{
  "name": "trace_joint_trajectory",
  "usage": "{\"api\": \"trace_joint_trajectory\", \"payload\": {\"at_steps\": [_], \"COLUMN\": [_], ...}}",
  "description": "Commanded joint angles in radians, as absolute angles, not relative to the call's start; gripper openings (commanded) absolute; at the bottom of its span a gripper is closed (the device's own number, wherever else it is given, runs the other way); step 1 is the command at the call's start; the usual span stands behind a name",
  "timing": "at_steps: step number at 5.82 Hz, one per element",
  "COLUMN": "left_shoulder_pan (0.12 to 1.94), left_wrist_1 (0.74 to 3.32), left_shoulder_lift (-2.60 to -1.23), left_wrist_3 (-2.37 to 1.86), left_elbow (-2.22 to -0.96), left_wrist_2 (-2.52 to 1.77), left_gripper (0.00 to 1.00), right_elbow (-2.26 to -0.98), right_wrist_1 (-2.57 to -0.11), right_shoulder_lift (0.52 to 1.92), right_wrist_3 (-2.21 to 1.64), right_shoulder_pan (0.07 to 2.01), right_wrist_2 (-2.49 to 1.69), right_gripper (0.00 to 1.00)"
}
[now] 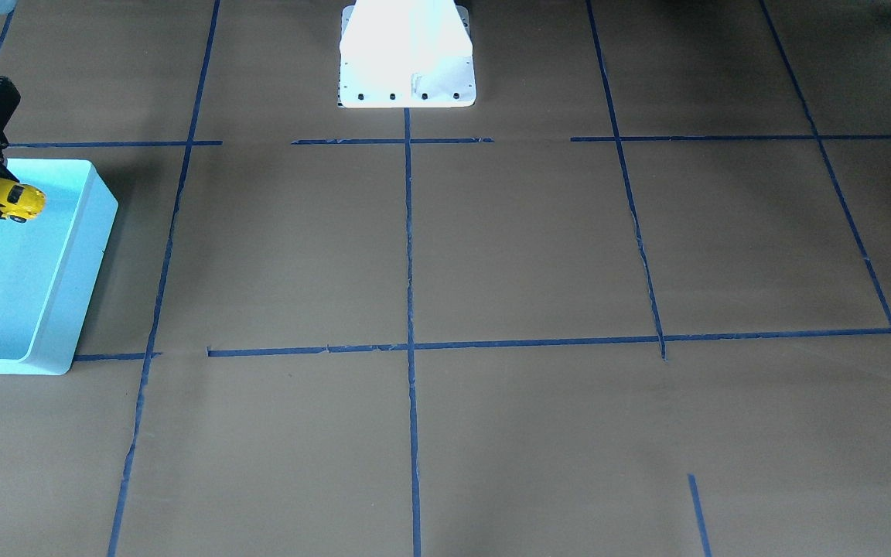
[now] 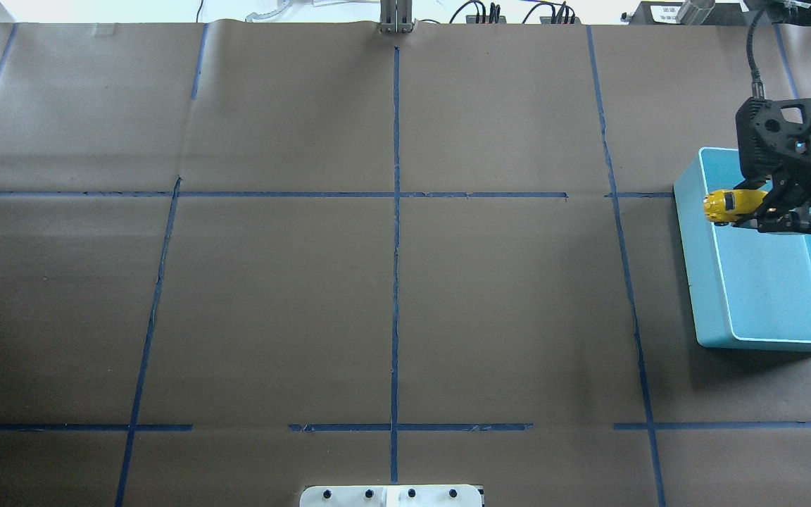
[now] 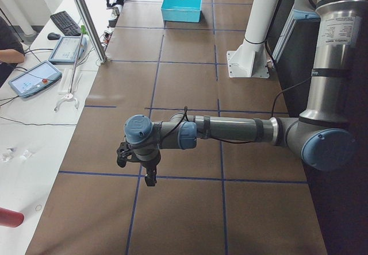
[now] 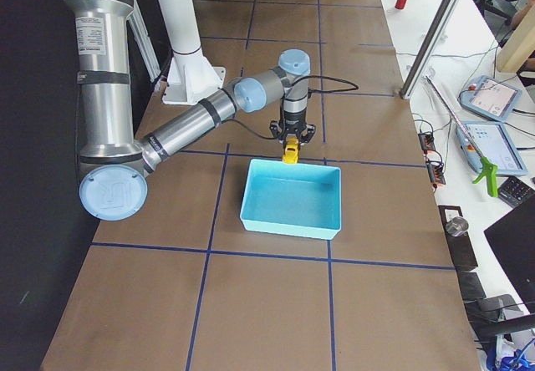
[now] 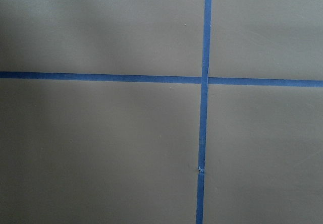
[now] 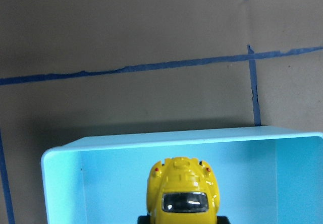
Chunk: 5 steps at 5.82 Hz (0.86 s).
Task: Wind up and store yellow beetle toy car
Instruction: 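Lift the car with the right gripper and carry it into the bin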
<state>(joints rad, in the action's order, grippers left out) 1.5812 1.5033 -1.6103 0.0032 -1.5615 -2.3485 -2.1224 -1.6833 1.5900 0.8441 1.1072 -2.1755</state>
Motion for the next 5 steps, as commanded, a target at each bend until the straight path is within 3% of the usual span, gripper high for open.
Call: {"api": "trace_joint_trajectory", "payload": {"at_steps": [1,5], "left_shoulder_pan": [1.585,1.588], "left_wrist_1": [1.503,1.503], "left_shoulder_lift": [-1.609,-1.611], "left_wrist_3": [0.003,0.003], "left_elbow": [-1.563,-1.565], "left_wrist_2": [-2.349,-2.349], "left_gripper": [1.00,1.00], "right_elbow": [-2.026,-1.656], "right_wrist_1": [-1.425,-0.940], "right_shoulder_lift": [1.713,1.695], "right_wrist_3": [0.874,0.775], "right_shoulder_pan": [1.121,1.115], "right_wrist_2": [-2.187,-2.232], "right_gripper": [0.01,0.01]}}
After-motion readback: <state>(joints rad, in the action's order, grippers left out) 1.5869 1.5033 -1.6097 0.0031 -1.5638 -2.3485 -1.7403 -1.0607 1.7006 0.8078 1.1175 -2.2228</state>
